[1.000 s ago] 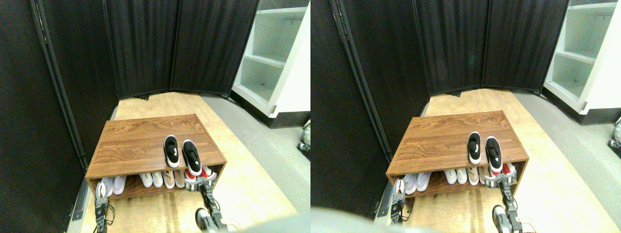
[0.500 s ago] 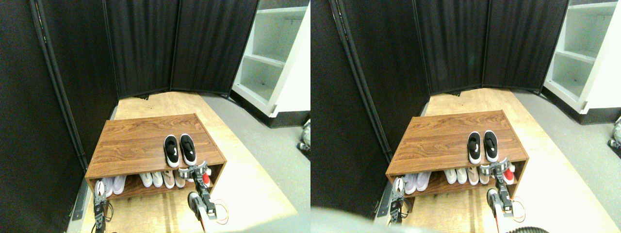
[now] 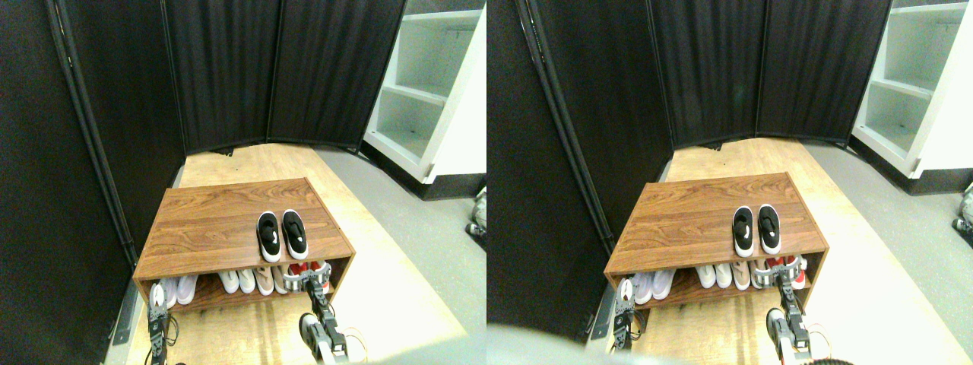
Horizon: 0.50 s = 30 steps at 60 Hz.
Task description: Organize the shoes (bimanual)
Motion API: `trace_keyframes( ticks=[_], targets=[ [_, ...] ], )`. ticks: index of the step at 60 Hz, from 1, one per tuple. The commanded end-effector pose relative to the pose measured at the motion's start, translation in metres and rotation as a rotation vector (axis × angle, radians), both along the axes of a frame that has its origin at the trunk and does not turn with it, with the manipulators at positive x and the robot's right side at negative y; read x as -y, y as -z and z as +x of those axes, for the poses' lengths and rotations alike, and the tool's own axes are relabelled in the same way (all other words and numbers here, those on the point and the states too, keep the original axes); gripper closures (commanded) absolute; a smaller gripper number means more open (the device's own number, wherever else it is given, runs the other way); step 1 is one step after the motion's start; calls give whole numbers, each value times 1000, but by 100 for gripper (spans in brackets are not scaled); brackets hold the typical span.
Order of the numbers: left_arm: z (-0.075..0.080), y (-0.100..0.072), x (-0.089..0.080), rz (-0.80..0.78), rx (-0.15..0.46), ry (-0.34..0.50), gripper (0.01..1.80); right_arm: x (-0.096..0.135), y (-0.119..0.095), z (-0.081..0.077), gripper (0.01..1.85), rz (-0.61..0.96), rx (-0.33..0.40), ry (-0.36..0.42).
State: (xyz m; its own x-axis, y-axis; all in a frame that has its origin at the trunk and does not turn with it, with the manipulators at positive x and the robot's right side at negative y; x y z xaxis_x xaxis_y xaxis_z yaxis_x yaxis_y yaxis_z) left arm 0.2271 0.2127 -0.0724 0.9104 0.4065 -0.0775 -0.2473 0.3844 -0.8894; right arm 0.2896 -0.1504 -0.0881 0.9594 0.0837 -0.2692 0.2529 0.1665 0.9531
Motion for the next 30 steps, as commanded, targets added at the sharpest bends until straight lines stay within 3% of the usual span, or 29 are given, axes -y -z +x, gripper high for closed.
trace_keyframes(
  ticks=[1, 9, 14, 19, 22, 24, 26, 30],
  targets=[
    [2, -5, 1, -1, 49, 4, 180, 4, -23, -11, 18, 10, 64, -3],
    [2, -5, 1, 2, 49, 10, 180, 18, -43, -33, 20, 3, 48, 32],
    [1, -6, 2, -2, 51, 7, 180, 31, -54, -39, 46, -58, 88, 63],
    [0, -6, 2, -9, 50, 9, 179, 44, -71, -43, 103, -120, 59, 216],
    [-1, -7, 3, -14, 53, 10, 179, 57, -79, -41, 154, -221, 110, 291],
    [-1, -7, 3, -16, 54, 8, 179, 59, -80, -40, 161, -238, 118, 295],
    [-2, -8, 3, -17, 53, 10, 179, 68, -84, -37, 185, -255, 119, 328],
    [-2, -8, 3, -17, 54, 11, 179, 78, -86, -31, 185, -324, 182, 328]
  ],
)
